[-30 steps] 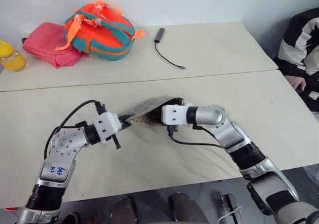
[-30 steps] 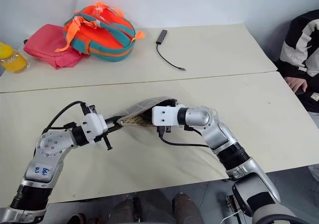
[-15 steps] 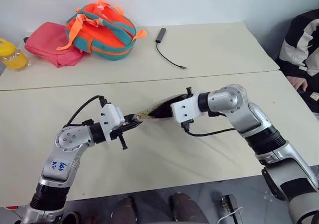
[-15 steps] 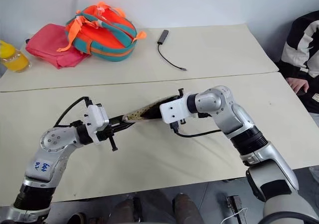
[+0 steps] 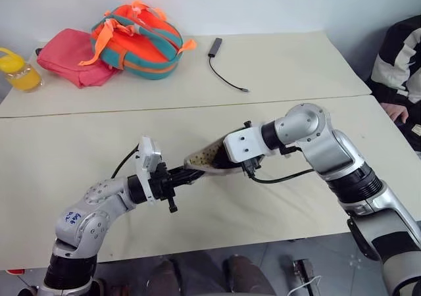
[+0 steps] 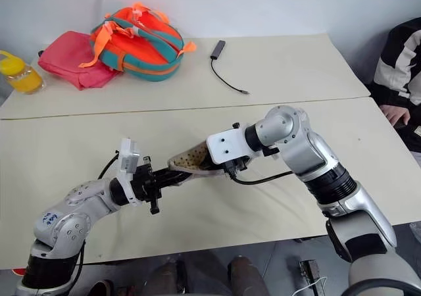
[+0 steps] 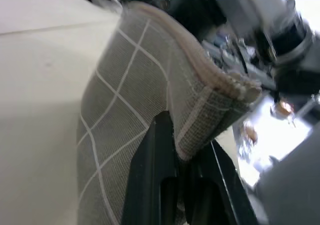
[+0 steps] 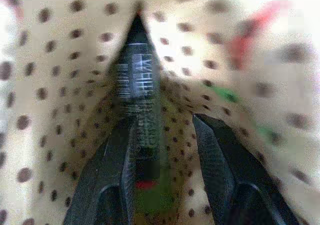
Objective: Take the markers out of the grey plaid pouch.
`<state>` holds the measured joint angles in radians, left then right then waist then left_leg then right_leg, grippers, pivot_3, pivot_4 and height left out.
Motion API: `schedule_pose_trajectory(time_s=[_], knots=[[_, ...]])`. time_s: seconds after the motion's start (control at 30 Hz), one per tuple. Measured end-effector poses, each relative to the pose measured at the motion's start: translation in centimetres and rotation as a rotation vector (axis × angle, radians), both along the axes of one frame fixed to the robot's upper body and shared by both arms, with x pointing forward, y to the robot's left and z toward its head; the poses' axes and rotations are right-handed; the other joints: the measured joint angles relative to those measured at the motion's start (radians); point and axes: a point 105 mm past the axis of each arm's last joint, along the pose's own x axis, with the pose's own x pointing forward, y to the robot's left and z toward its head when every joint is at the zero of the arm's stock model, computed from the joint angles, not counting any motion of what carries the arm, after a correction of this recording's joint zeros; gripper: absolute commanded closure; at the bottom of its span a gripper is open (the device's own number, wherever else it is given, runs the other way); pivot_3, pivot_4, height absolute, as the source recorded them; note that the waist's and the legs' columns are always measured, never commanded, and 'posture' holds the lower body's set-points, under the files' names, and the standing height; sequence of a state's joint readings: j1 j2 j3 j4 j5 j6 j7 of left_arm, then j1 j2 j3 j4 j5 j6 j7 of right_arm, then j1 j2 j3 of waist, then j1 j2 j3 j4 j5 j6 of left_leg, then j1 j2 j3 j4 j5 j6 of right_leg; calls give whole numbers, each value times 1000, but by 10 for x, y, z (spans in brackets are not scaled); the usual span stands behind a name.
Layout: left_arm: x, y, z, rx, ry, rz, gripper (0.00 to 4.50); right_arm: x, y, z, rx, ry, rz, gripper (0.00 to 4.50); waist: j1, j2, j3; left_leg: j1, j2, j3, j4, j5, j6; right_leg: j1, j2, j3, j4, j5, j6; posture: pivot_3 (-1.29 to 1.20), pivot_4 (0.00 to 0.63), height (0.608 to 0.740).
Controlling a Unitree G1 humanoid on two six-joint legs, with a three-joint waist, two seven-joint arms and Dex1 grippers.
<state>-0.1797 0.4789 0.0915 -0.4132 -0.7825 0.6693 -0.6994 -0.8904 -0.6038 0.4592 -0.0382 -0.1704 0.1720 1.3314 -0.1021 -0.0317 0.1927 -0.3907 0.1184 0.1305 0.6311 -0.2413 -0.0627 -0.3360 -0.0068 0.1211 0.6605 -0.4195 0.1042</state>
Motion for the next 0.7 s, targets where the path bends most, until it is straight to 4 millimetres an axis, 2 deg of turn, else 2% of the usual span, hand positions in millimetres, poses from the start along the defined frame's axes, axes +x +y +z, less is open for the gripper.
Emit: schedule_pose_trajectory(time_s=[0.1, 0.27, 0.5, 0.7], knots=[[8, 7, -5, 10, -4, 55, 4500, -1, 1, -13, -29, 10, 0, 2692, 0, 0, 0, 0, 0, 0, 0, 0, 0, 1, 1, 0, 0, 0, 0, 0, 150, 740], [8, 11, -14, 40, 0, 86, 4500, 5, 11, -31, -48, -6, -30, 2692, -6, 0, 0, 0, 0, 0, 0, 0, 0, 0, 1, 0, 0, 0, 0, 0, 150, 740], [8, 13, -15, 52, -7, 97, 4500, 23, 19, -32, -14, -96, -77, 2692, -8, 0, 0, 0, 0, 0, 0, 0, 0, 0, 1, -1, 0, 0, 0, 0, 150, 740], [11, 13, -19, 49, 13, 102, 4500, 29, 23, -42, 9, -107, -103, 2692, -9, 0, 0, 0, 0, 0, 0, 0, 0, 1, 1, -1, 1, 0, 0, 0, 150, 740]])
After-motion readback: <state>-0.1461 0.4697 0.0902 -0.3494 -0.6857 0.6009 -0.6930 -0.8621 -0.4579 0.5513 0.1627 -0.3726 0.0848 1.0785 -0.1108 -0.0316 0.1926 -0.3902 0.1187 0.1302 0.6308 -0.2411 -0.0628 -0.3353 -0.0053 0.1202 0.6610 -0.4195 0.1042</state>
